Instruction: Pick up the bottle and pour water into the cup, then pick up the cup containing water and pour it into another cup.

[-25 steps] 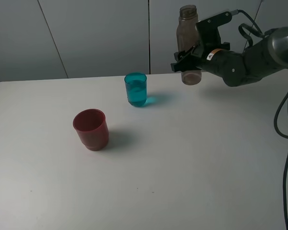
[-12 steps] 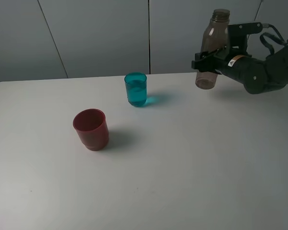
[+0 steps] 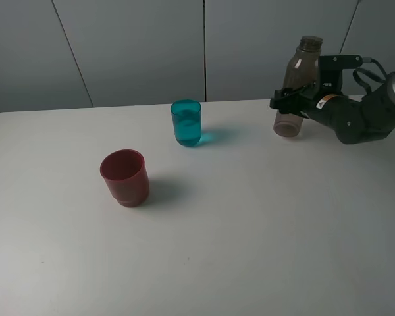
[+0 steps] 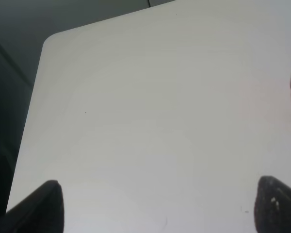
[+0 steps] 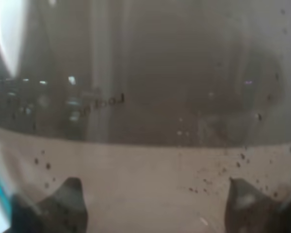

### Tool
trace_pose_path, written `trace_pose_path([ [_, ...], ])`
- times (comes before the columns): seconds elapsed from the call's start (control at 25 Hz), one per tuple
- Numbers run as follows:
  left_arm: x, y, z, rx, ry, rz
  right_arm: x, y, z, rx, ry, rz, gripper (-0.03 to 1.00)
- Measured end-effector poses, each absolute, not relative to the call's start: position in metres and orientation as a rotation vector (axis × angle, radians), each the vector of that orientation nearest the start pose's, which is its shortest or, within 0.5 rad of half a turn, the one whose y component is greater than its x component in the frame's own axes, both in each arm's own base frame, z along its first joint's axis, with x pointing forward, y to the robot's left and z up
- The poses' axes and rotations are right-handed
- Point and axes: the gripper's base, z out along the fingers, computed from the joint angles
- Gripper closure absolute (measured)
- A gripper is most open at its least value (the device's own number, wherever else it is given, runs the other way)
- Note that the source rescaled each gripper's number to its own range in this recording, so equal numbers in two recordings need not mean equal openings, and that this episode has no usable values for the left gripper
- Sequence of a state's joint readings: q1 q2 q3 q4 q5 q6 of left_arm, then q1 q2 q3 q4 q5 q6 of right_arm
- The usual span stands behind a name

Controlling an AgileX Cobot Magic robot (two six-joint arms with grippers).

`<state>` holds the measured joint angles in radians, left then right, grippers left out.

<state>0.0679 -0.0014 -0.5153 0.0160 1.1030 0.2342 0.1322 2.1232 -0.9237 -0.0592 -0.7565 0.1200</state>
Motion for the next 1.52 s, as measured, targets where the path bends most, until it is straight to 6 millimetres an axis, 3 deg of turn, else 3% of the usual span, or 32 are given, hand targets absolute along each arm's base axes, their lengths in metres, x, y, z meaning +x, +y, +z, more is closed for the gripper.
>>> trace_pose_path([
  [0.6, -0.009, 0.001, 0.278, 0.167, 2.069, 0.202, 0.392, 0.057, 0.089, -0.131, 1.95, 0.16, 0.92],
  [0.68, -0.009, 0.001, 0.278, 0.167, 2.069, 0.202, 0.392, 0.057, 0.089, -0.138, 1.949, 0.161, 0.82],
  [0.76, -0.009, 0.001, 0.278, 0.167, 2.069, 0.202, 0.391, 0.057, 0.089, -0.139, 1.951, 0.162, 0.54],
  [0.84, -0.009, 0.001, 0.278, 0.167, 2.069, 0.202, 0.39, 0.058, 0.088, -0.144, 1.955, 0.163, 0.34],
  [0.92, -0.009, 0.001, 0.278, 0.167, 2.069, 0.202, 0.386, 0.059, 0.084, -0.15, 1.972, 0.165, 0.21],
  [1.16, -0.009, 0.001, 0.278, 0.169, 2.069, 0.203, 0.367, 0.057, 0.081, -0.161, 2.034, 0.161, 0.17],
  [1.52, -0.009, 0.001, 0.278, 0.169, 2.069, 0.203, 0.318, 0.05, 0.104, -0.19, 2.073, 0.14, 0.17],
])
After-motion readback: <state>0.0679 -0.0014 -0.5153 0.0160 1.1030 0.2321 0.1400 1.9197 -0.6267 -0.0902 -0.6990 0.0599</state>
